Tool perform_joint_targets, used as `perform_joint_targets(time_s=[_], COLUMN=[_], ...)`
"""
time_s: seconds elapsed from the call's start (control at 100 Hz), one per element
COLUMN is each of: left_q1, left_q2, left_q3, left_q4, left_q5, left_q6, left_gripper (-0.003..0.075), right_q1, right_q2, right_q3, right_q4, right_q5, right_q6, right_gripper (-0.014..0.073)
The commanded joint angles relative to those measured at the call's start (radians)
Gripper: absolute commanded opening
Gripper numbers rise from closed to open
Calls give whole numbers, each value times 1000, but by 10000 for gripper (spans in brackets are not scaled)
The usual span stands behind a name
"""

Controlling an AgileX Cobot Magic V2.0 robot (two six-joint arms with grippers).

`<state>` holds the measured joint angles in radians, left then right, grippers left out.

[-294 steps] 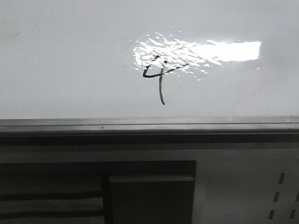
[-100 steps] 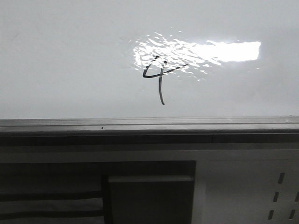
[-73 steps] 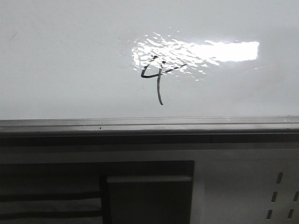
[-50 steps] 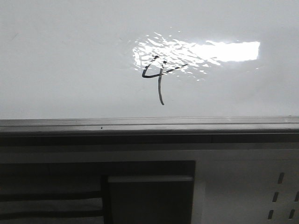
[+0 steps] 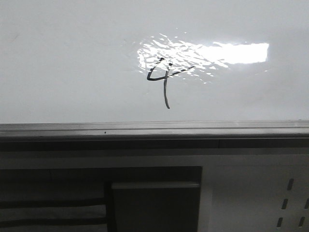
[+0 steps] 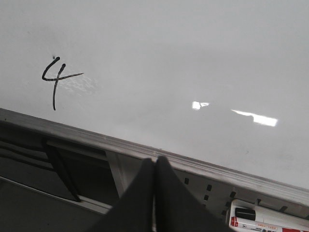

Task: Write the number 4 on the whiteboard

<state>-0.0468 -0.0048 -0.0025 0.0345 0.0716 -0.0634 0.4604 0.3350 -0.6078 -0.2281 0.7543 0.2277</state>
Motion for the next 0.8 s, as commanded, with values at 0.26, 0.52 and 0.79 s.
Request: perform_joint_targets(time_s=[0.26,0.52,0.79], left_q1=[-3,-3,-3], left_q2=[-27,-27,-27], left_q3=[27,27,27], left_q4=[0,0,0], left_q5=[-81,-81,-81], left_q6=[-8,-8,-8], left_gripper=[-20,-20,-20], right_q1=[-204,-441,-450], right_q2=[-131,-296,-365], right_q3=[181,528,636], right_q4=[-21,31,33], right_q5=[-358,-661,-729], right_q6=[-4,-4,-4], right_gripper=[-71,-72,-72])
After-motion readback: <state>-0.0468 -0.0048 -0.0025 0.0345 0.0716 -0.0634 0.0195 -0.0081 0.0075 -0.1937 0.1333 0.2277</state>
